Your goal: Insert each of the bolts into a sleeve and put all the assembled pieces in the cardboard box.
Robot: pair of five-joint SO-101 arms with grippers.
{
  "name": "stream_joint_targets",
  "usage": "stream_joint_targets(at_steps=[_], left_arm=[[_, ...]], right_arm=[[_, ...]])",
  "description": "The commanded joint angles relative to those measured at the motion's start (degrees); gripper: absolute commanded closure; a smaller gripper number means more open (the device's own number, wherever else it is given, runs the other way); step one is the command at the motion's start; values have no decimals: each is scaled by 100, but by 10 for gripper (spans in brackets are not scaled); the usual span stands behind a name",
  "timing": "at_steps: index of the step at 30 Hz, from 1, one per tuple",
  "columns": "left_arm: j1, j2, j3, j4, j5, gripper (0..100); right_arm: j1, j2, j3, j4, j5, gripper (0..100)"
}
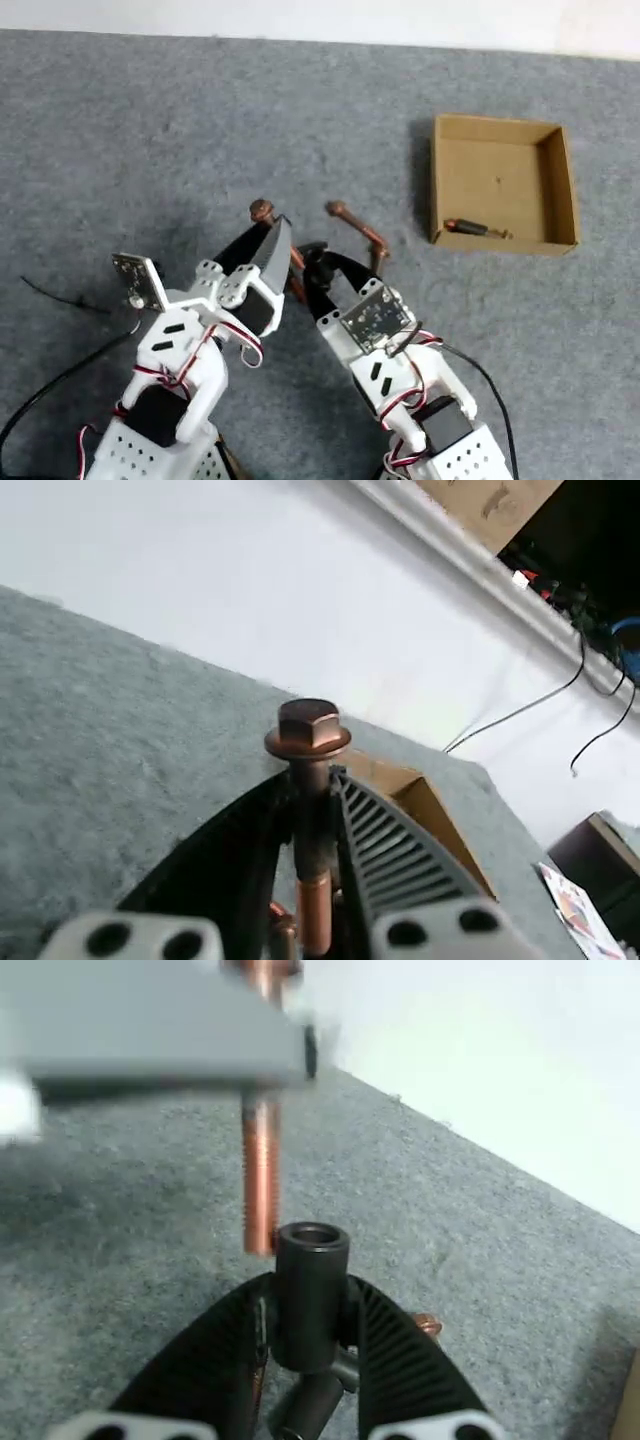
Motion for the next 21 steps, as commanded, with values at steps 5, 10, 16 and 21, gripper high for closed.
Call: stream_joint_targets(at_steps=[5, 10, 16, 21], left_arm=[[84, -119, -119, -554, 62, 994], [119, -119, -154, -765, 70, 994], [171, -119, -22, -738, 70, 994], [514, -119, 277, -765, 26, 994]], right_arm=[[-31, -110, 716, 4, 70, 992], [-22, -110, 716, 66, 70, 992], [-31, -110, 716, 75, 70, 992], [-31, -110, 716, 75, 70, 992]])
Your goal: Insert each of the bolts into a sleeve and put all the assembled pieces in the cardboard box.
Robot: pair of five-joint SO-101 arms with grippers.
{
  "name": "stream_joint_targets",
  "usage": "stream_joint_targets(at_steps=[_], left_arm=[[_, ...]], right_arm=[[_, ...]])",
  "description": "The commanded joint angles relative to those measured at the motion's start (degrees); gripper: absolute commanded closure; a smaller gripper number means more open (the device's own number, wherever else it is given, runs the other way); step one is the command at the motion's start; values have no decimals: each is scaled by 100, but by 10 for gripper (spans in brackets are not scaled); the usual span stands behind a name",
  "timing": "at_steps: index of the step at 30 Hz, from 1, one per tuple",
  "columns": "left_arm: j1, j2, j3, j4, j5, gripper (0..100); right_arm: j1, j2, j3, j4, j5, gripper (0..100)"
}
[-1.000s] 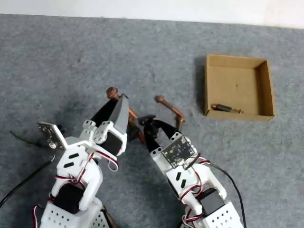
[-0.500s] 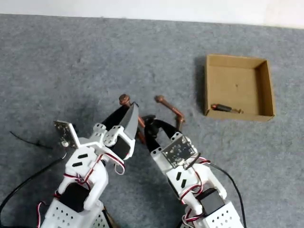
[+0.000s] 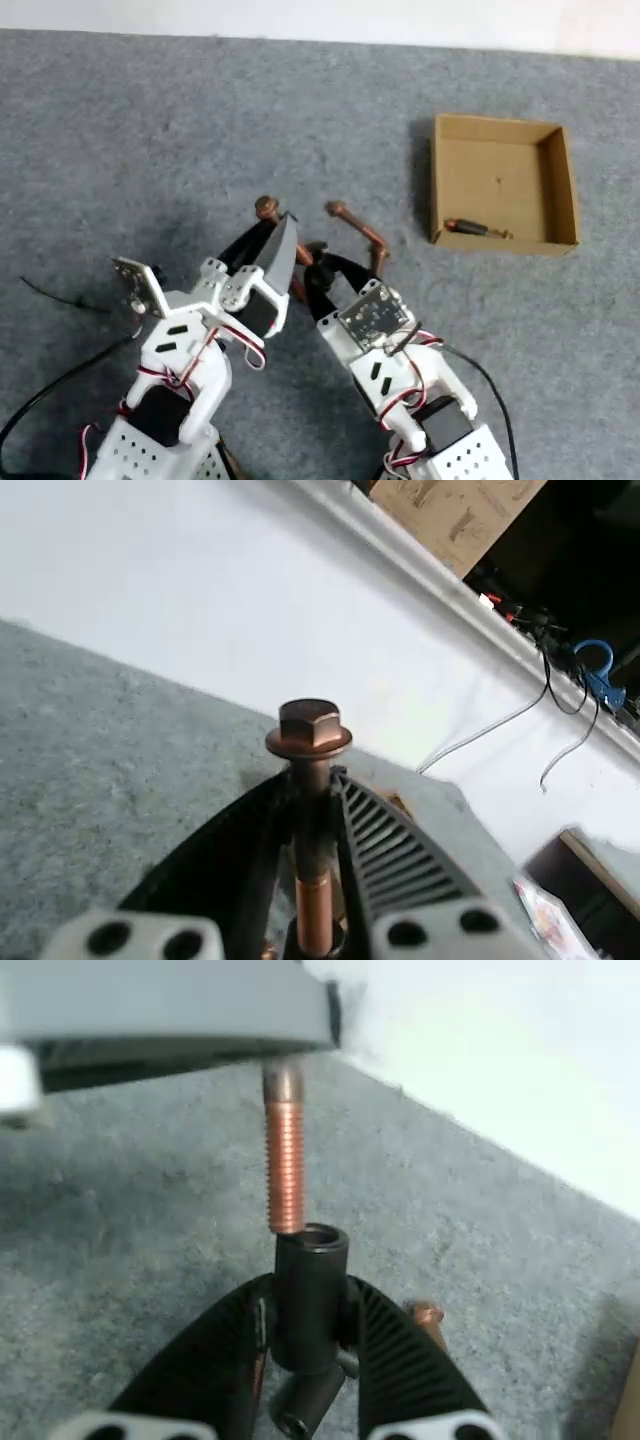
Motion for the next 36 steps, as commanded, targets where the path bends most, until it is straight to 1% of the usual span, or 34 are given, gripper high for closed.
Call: stream_joint_targets(at_steps=[1, 3, 7, 14, 22, 25, 28, 31, 36], left_arm=[[312, -119, 75, -149, 26, 994], [330, -119, 145, -149, 26, 994], [321, -119, 154, -149, 26, 994], [321, -119, 400, -149, 26, 994], [312, -119, 409, -158, 26, 994], [312, -119, 409, -141, 35, 994], [312, -119, 409, -114, 62, 994], [312, -119, 409, -105, 62, 994], [347, -119, 409, 343, 62, 994]], right_arm=[[-22, -119, 716, 4, 62, 992], [-31, -119, 716, 4, 62, 992], [-40, -119, 716, 13, 308, 992], [-48, -119, 716, 13, 325, 992], [-57, -119, 699, 40, 325, 992], [-84, -127, 646, 453, 334, 992], [-295, -127, 382, 716, 334, 992], [-374, -127, 312, 778, 334, 992], [-356, -127, 268, 760, 334, 992]])
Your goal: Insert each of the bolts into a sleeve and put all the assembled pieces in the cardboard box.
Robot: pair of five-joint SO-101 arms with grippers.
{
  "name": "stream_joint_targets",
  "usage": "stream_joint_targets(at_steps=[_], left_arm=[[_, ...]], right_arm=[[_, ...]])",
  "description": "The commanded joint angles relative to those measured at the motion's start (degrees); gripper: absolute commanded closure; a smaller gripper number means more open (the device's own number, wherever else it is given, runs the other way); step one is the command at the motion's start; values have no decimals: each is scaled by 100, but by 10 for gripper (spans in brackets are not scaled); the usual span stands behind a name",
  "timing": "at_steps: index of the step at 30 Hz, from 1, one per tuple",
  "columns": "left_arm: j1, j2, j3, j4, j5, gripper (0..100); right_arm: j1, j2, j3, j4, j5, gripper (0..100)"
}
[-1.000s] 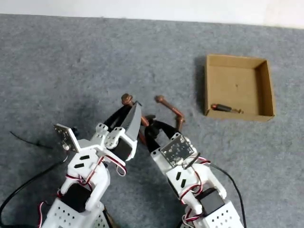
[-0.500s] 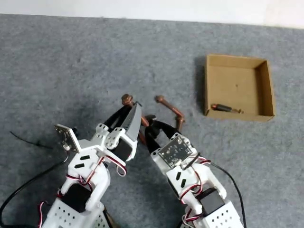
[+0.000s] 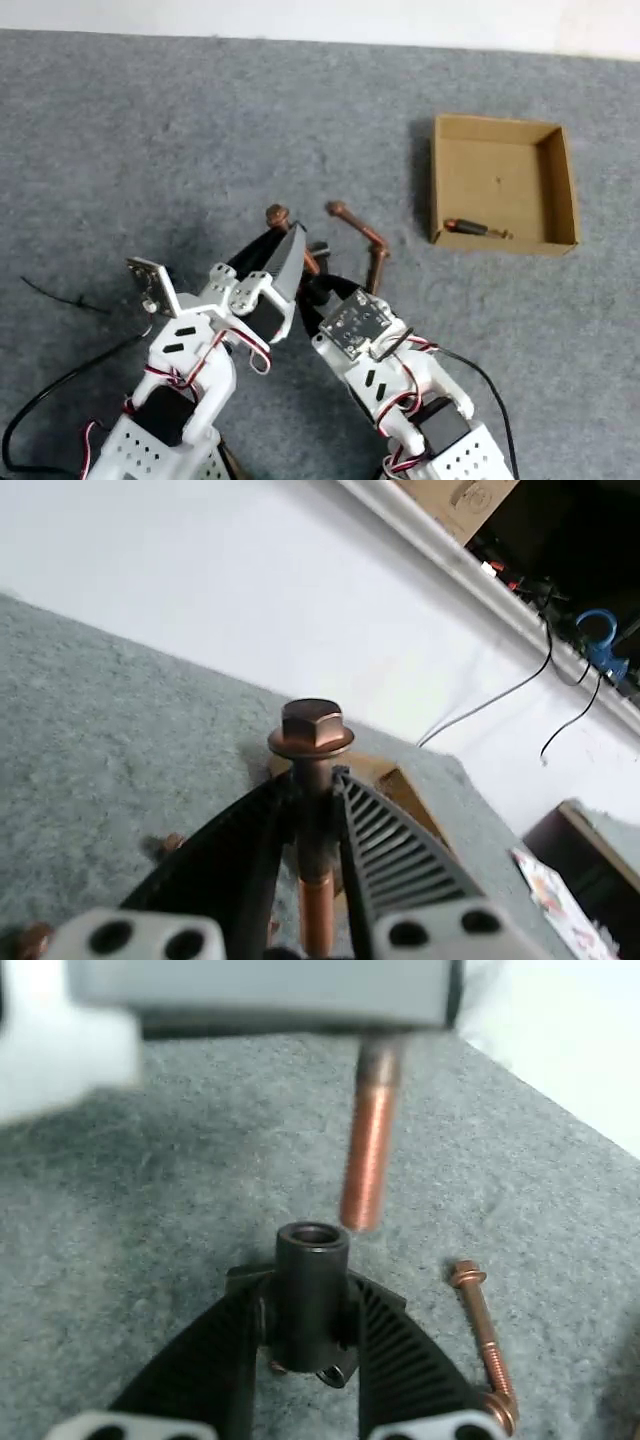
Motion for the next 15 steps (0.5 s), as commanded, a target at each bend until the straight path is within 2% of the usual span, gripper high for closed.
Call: stream_joint_targets(at_steps=[1, 6, 11, 15], left_arm=[[57, -84, 119, 360, 44, 994], [40, -101, 119, 378, 44, 994], [-418, -101, 110, 378, 62, 994], [-92, -92, 110, 396, 62, 994]], right_arm=[[4, -119, 268, -4, 62, 992], [233, -119, 268, -13, 26, 992], [259, -119, 303, -365, 26, 992], [224, -119, 303, -374, 44, 992]])
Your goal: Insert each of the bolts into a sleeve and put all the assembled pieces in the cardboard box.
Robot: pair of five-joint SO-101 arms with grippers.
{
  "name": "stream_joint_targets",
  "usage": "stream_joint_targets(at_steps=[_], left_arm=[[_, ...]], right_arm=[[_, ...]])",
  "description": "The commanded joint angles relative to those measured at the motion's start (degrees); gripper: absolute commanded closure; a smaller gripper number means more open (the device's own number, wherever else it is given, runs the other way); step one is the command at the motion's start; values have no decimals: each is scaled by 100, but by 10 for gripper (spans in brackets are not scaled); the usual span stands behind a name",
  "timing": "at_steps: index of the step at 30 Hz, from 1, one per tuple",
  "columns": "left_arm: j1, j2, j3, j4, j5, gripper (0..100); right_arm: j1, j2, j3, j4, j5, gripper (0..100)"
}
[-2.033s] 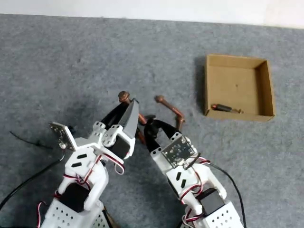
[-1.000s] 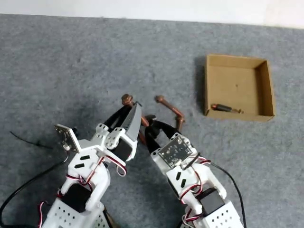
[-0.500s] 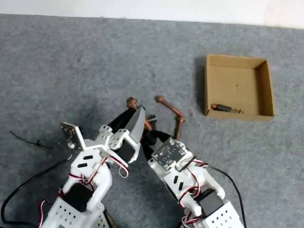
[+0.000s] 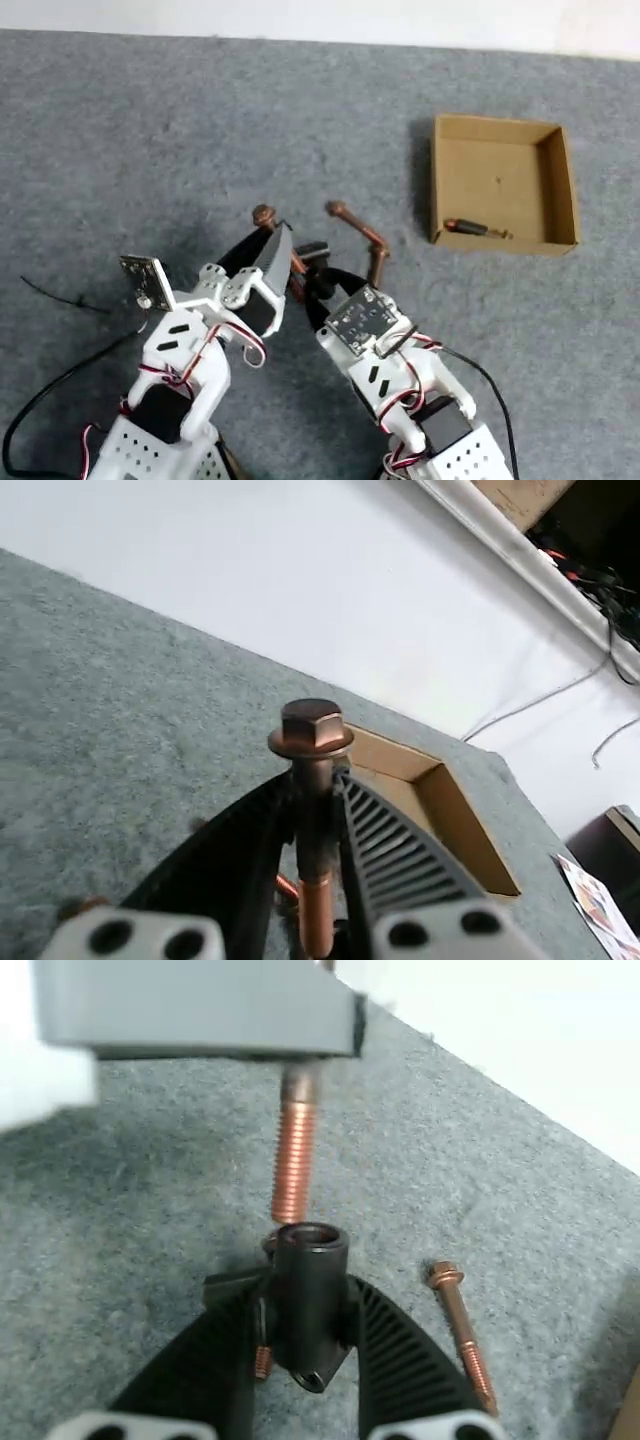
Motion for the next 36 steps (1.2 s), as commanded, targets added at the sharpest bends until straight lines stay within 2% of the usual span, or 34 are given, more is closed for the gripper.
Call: stream_joint_targets(at_steps=[1, 15, 36], left_arm=[[382, -84, 110, 26, 53, 994], [690, -92, 110, 246, 53, 994], [558, -84, 110, 237, 53, 994]], right_arm=[[13, -127, 303, -215, 44, 992], [13, -127, 312, -224, 53, 992], [4, -127, 286, -224, 26, 992]])
